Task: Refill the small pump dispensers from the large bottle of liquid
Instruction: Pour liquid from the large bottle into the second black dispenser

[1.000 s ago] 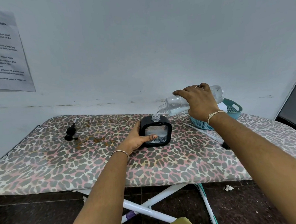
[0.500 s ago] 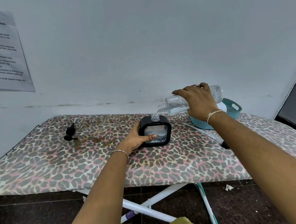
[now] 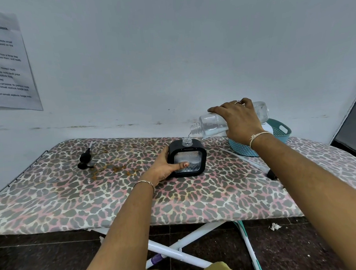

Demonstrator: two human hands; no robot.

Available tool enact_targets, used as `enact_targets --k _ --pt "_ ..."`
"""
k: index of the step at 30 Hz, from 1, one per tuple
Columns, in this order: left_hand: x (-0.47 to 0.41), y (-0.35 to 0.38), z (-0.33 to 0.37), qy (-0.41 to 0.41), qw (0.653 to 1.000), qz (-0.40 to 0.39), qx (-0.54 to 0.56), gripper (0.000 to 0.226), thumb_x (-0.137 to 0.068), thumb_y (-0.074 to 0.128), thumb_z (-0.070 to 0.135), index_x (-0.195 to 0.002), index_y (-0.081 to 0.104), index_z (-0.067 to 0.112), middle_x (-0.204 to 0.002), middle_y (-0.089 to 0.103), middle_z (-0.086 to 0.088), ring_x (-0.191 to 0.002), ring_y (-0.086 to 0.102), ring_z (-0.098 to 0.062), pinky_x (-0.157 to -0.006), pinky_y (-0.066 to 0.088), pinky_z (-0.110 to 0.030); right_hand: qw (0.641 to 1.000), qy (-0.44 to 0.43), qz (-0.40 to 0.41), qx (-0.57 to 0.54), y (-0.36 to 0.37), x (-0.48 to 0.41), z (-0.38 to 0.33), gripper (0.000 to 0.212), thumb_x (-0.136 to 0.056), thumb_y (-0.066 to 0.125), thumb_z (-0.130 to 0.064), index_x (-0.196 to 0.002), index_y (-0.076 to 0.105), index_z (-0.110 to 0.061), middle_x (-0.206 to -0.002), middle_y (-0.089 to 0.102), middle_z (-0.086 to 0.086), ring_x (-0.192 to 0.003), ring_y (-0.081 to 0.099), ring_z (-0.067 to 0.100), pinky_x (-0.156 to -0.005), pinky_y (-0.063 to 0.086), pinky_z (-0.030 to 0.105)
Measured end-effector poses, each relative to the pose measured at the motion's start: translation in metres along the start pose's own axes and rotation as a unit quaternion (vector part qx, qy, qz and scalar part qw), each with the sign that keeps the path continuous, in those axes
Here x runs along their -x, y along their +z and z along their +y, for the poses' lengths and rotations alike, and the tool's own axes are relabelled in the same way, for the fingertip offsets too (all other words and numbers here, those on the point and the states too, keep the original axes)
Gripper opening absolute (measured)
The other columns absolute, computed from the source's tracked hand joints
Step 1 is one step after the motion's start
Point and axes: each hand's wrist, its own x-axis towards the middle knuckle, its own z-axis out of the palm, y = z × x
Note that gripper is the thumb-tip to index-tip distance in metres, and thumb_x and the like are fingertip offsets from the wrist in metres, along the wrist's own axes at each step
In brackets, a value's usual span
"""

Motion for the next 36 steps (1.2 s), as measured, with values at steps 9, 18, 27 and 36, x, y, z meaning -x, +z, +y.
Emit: enact_targets --k 9,18,27,36 --pt "0.0011 0.0005 0.0011 0.001 1.000 -0.002 0.005 0.085 -0.072 0.081 0.014 -0.142 0.032 0.018 -0.132 0.051 -0.002 -0.118 0.047 -0.015 -0.105 0.037 -0.030 1.000 -0.001 -0.002 -0.002 -0.0027 -0.0006 0.0004 0.076 -0.072 0.066 -0.002 -0.137 0.044 -0.034 -0.121 0.061 -0.003 -0.115 0.053 0.023 -0.106 0.020 0.043" --pt "0.0039 0.0016 0.0037 0.004 1.000 -0.001 0.007 0.085 -0.073 0.079 0.013 -0.143 0.031 0.017 -0.133 0.050 -0.002 -0.115 0.046 -0.012 -0.097 0.037 -0.023 1.000 -0.004 0.007 0.003 -0.0025 -0.0019 0.0014 0.077 -0.069 0.066 0.000 -0.135 0.046 -0.034 -0.118 0.063 -0.003 -0.112 0.055 0.024 -0.104 0.022 0.044" --pt "0.0066 0.0025 0.0062 -0.004 1.000 0.002 0.011 0.088 -0.074 0.078 0.011 -0.145 0.027 0.015 -0.124 0.050 0.002 -0.117 0.044 -0.012 -0.097 0.035 -0.022 1.000 -0.006 0.003 0.000 -0.0014 0.0000 0.0005 0.076 -0.070 0.065 0.000 -0.135 0.046 -0.034 -0.115 0.063 -0.003 -0.111 0.055 0.024 -0.103 0.020 0.043" --pt "0.0076 0.0029 0.0072 -0.002 1.000 0.001 0.011 0.088 -0.075 0.078 0.010 -0.146 0.026 0.014 -0.139 0.046 -0.005 -0.112 0.042 -0.010 -0.095 0.034 -0.021 1.000 -0.006 0.003 -0.002 -0.0029 -0.0002 -0.0017 0.076 -0.072 0.063 0.001 -0.136 0.045 -0.034 -0.117 0.062 -0.003 -0.113 0.053 0.025 -0.100 0.021 0.042"
